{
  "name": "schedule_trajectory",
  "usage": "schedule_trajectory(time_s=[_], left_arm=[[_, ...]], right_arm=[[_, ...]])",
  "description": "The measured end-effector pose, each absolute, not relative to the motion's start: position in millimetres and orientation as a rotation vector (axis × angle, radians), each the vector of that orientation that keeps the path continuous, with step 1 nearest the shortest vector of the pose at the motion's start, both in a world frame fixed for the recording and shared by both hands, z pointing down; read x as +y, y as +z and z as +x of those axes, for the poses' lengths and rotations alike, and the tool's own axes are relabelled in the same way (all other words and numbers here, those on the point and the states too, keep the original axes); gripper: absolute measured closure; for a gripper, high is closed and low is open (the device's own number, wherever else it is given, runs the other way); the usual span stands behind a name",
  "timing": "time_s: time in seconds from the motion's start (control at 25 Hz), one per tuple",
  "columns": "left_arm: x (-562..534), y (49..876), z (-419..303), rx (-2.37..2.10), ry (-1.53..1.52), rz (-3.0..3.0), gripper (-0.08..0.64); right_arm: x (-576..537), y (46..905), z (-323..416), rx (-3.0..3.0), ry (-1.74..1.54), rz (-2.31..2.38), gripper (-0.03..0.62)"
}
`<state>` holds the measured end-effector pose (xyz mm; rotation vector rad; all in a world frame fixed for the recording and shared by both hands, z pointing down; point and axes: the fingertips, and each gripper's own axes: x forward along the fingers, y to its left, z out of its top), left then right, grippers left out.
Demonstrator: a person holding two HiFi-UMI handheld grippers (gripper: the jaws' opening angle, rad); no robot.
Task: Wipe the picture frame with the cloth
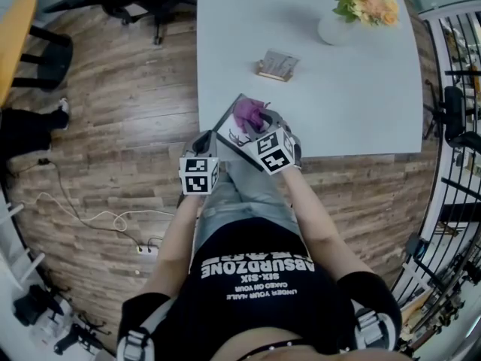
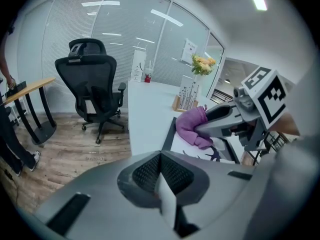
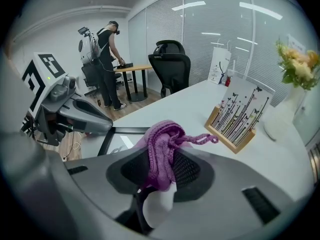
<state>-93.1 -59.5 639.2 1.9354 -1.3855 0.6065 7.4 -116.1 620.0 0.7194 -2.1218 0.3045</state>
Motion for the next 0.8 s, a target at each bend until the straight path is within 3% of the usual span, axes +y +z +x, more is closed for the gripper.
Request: schedule_trajectory(time_s=[0.8], left_arm=[[-57, 638, -95, -1.461, 0.585, 1.941, 0.545]], right_arm=[[-91, 621, -20, -2.136, 0.284, 0.677, 0.465]])
